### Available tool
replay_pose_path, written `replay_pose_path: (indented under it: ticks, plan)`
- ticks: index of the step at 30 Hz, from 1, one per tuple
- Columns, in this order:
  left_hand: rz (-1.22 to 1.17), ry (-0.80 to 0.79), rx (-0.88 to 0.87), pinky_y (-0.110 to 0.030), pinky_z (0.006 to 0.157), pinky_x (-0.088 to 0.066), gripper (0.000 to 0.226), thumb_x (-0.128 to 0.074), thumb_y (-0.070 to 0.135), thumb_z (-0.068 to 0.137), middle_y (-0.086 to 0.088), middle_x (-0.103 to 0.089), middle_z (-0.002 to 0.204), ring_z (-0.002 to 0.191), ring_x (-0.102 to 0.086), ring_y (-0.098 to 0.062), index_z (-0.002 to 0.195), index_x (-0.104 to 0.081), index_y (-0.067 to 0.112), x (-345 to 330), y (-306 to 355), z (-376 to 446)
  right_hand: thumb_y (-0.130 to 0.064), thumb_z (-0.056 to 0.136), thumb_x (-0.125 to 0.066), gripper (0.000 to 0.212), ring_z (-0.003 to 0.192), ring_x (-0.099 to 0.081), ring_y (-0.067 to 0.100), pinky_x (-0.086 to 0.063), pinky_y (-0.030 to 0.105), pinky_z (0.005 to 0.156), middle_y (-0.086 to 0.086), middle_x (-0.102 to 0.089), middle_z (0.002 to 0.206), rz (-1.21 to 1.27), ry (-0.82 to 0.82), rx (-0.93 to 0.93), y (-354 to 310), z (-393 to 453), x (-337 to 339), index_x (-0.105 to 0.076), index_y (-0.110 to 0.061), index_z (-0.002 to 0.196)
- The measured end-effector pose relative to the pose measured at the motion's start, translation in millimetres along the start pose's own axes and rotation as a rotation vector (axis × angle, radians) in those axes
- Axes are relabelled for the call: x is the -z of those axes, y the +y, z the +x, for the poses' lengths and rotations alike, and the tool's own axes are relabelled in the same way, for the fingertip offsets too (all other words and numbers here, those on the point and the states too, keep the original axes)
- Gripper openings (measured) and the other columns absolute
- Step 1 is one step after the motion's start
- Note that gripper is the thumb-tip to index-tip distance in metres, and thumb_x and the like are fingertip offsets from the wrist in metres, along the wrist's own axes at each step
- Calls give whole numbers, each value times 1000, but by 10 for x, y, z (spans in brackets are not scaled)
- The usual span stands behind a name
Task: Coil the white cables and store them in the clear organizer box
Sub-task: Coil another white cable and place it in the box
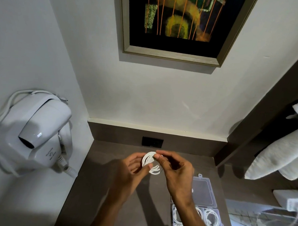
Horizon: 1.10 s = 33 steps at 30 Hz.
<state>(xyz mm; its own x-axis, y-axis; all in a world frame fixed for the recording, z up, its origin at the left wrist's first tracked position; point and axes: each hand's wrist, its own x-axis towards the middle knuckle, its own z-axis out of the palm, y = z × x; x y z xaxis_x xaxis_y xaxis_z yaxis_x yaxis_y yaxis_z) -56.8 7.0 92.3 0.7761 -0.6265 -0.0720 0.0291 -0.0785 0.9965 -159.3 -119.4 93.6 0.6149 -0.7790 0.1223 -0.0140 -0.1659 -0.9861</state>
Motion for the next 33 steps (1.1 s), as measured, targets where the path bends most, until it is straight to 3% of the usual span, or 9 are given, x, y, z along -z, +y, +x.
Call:
replay_pose_path:
  ticks: [4,8,11,15,18,21,25,30,33]
  plan:
    - [-75,-17,23,-13,76,-60,24,-82,20,87,8,-83,103,96,-80,-11,109,-77,28,7,-62,-2,-30,85,-83,12,95,-73,2,-57,8,76,-21,-81,95,-71,-6,42,-10,3,25,-85,-29,96]
    - [-154,-149,81,-22,88,-62,30,-80,30,86,0,-83,110,104,-78,-19,116,-76,29,44,-98,-24,-12,91,-81,8,92,-80,14,-64,25,84,3,-85,95,132,-118,-130,36,54,86,-84,-17,98]
    - [-198,-244,142,-33,99,-58,37,-79,37,85,-3,-81,116,111,-76,-23,120,-75,26,87,-132,-26,-13,90,-81,11,92,-81,19,-64,28,85,10,-85,96,232,-146,-215,90,30,97,-83,-13,100]
    - [-155,-127,151,-20,78,-62,21,-73,21,94,-1,-83,107,98,-80,-15,114,-76,25,11,-201,-29,-17,97,-75,15,102,-82,20,-66,26,86,3,-87,105,214,-112,-239,234,-89,93,-85,-19,109]
    - [-124,-49,208,-23,74,-63,24,-76,13,92,0,-84,98,88,-81,-15,112,-66,22,-115,-274,-16,-26,95,-78,19,104,-82,18,-66,26,88,1,-86,108,220,-69,-292,293,-202,149,-84,-20,112]
    - [-99,-116,245,-30,80,-65,21,-75,13,92,-4,-83,100,91,-80,-19,111,-65,17,-244,-377,-15,-20,85,-88,26,101,-83,17,-67,30,87,0,-87,105,111,-6,-308,365,-317,297,-84,-20,110]
    - [-166,-243,307,-27,72,-64,11,-73,8,93,-10,-81,102,96,-79,-24,102,-75,14,-497,-635,-46,0,84,-86,23,94,-84,30,-68,40,88,12,-87,98,124,194,-412,580,-560,552,-83,-6,106]
    - [-153,-411,539,-22,72,-65,24,-60,0,100,-16,-74,116,96,-74,-24,123,-68,-3,-1104,-1132,-151,8,86,-82,19,89,-84,31,-68,39,84,16,-86,95,69,374,-508,1009,-904,1061,-82,1,104]
    - [-81,-412,663,-27,71,-63,24,-59,-4,100,-23,-71,115,96,-69,-30,122,-66,-9,-1554,-1492,-302,8,86,-82,17,81,-81,28,-68,28,73,19,-85,87,-4,398,-595,1372,-1055,1427,-82,1,102]
